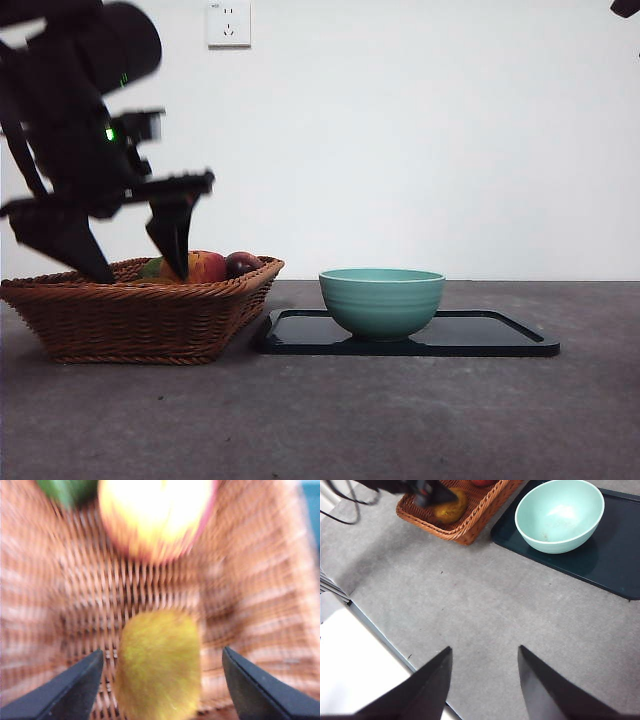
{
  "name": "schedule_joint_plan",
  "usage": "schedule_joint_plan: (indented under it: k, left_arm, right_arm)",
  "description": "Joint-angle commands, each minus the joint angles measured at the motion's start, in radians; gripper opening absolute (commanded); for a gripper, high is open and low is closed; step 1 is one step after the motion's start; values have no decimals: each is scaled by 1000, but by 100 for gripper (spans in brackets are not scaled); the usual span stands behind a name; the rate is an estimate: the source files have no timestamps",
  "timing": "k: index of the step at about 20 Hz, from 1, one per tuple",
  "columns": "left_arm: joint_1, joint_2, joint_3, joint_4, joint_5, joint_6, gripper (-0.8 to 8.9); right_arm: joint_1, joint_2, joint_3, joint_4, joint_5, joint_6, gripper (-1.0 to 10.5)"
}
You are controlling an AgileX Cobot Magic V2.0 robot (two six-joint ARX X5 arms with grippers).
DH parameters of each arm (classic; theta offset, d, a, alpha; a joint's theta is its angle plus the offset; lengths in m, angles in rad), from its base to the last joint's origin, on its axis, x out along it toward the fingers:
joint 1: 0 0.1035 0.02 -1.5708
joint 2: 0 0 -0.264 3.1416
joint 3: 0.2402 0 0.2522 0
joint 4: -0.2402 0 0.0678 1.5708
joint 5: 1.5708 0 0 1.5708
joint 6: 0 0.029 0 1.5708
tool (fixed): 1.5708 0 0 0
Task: Pick up the wifruite, put it on the bowl, pick up the plate, put it on desk
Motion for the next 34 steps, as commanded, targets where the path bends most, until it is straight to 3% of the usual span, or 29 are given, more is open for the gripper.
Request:
schedule_joint_plan:
  k: [1, 9, 17, 34]
  left_arm:
    - [-6, -80, 24, -29, 5, 13, 384]
    - [-26, -454, 24, -208, 357, 108, 383]
    - [-26, -541, 24, -381, 632, 237, 375]
    - [-26, -541, 24, -404, 651, 267, 375]
  right_arm:
    - [6, 5, 10, 7, 2, -8, 210]
    - [6, 5, 10, 11, 2, -8, 210]
    - [6, 5, 10, 11, 2, -7, 210]
    - [6, 6, 10, 19, 12, 30, 210]
